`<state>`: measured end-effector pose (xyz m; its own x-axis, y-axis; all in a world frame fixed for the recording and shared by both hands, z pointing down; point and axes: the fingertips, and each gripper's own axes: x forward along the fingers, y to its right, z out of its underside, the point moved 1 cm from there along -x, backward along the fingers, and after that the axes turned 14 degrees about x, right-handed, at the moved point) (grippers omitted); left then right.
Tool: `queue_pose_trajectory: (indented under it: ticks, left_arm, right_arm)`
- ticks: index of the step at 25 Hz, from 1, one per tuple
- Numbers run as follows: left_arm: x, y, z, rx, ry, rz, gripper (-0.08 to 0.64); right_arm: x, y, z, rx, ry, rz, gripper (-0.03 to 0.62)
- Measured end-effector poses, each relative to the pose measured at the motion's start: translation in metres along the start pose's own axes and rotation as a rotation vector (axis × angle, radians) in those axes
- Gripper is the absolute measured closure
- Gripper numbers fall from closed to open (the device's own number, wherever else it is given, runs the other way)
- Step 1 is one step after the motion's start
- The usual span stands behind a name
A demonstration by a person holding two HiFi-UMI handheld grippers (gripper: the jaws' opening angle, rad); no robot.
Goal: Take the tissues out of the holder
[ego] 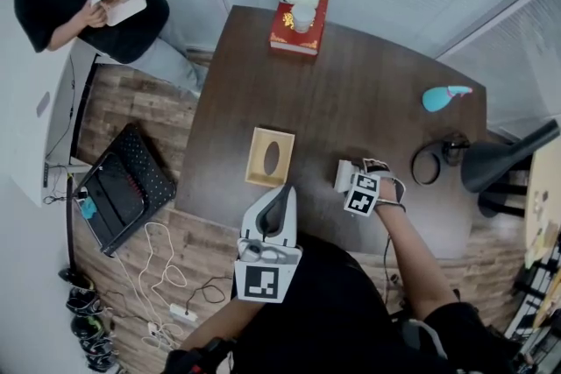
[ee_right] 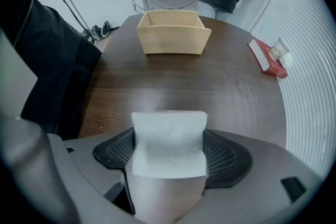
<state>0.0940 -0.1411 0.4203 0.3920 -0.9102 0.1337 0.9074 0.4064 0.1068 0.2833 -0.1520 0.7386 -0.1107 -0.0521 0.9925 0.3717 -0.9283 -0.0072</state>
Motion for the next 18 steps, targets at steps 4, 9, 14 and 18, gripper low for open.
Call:
queue_pose_trajectory:
  ticks: [4,9,14,18]
  left_arm:
    - [0.0001,-0.0018,-0.001,-0.002,0.007,-0.008,0.561]
    - [-0.0016,-0.0049,0.0001,-0.008,-0.004,-0.004,0.561]
    - [-0.0025,-0.0059,0.0029,-0.002,-0.014,0.006,0.561]
    - [-0.0013,-0.0055,0.0015,-0.015,-0.001,0.015,0.561]
  right_arm:
    - [0.0043,-0.0001,0.0027,0.0,-0.009,-0.004,0.179]
    - [0.0082,0.0004,0.003,0.031,-0.006,-0.008,0.179]
    - [0.0068,-0.0004,0.0042,0.051,0.001,-0.017,0.179]
    - [0.0024,0.0001,0.0046,0.05,0.005,-0.013,0.179]
